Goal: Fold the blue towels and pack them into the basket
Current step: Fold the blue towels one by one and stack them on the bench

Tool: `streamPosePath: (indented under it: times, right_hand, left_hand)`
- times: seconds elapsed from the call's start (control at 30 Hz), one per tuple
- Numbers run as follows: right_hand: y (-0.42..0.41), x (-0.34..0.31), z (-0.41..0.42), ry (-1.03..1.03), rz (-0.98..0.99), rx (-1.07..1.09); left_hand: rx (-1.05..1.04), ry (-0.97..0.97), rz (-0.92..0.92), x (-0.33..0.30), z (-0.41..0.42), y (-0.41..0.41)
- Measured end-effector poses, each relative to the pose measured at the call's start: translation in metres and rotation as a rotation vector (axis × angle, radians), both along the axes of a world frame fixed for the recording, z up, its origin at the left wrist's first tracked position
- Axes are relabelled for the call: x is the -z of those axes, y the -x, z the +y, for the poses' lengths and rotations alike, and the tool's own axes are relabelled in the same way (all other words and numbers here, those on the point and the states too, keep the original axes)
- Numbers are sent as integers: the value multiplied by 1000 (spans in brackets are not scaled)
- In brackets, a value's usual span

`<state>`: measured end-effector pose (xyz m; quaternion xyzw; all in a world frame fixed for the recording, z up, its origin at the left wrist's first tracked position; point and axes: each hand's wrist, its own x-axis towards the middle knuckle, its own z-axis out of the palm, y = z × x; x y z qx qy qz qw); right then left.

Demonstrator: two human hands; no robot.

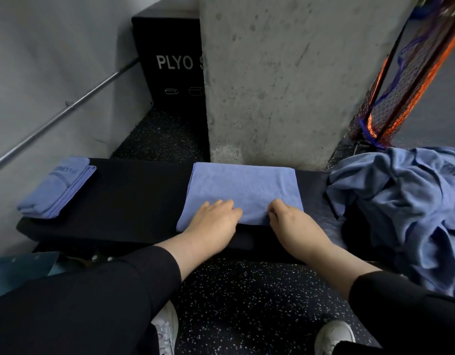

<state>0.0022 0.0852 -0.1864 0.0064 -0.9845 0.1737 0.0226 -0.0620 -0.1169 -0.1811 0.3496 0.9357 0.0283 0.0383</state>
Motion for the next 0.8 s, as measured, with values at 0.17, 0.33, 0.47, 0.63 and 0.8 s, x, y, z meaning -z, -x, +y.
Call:
streamPosePath:
  times: [0.17,0.33,0.47,0.63,0.8]
  right_hand:
    - [0,9,9,-143,-16,-144]
    - [-2,7,28,-177,-78,-144]
    - [-2,-3,47,-111,-45,-127]
    - [-6,-21,57,-15,-65,-66]
    - [-16,-42,58,15,-278,-88]
  left_hand:
    - [-123,-154,-71,-6,-17,21]
    - [0,-12,-159,-2,-50,36]
    - [-68,-38,-131,-5,-80,49]
    - [-136,-274,-360,-28,-114,49]
    - [-170,-298,-469,-44,-120,37]
